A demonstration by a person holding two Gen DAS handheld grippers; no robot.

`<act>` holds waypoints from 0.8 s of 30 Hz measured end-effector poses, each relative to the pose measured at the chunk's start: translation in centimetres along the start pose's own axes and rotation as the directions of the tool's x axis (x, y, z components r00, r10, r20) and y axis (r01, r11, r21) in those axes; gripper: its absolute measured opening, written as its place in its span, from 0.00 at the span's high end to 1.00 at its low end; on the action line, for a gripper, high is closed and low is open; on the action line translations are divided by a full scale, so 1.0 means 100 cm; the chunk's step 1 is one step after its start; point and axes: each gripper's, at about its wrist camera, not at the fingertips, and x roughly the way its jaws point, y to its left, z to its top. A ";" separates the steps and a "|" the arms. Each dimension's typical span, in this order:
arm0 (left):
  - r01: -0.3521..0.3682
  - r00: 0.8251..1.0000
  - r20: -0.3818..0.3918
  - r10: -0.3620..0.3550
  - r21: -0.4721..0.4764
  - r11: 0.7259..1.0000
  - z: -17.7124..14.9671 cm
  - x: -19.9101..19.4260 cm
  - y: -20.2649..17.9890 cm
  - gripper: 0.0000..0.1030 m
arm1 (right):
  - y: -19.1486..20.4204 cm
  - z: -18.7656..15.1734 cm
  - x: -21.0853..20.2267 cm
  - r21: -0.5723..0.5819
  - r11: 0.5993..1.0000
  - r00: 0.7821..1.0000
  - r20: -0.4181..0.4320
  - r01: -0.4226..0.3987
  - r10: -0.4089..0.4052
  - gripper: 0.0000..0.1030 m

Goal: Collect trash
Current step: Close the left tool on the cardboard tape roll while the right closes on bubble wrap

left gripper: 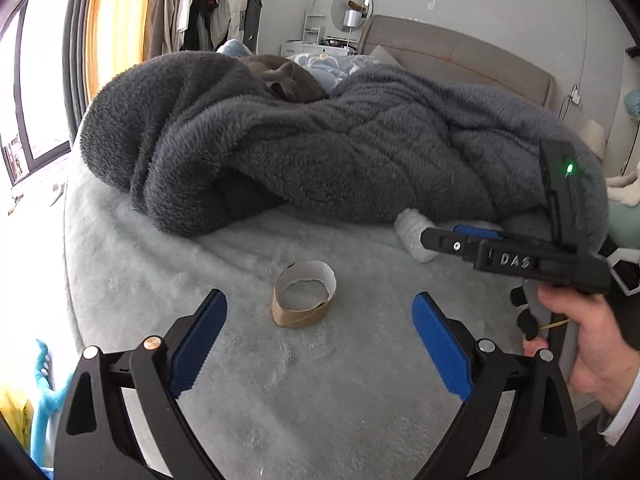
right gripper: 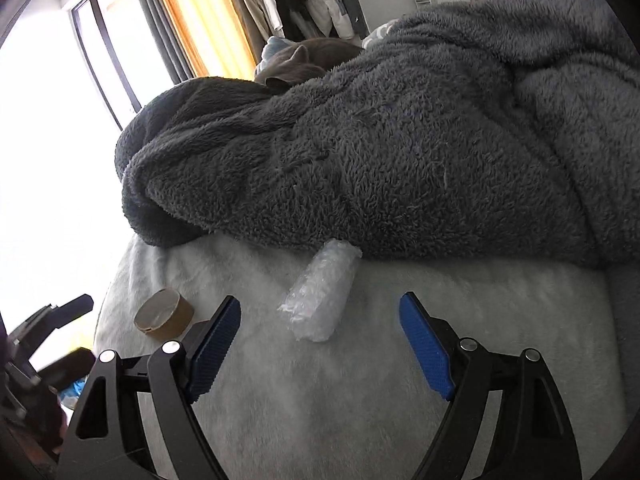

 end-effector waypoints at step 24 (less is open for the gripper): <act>-0.060 0.996 -0.073 0.055 -0.069 0.996 -0.002 0.047 0.005 0.24 | -0.010 0.002 0.006 0.095 0.987 0.991 -0.020 -0.129 0.131 0.68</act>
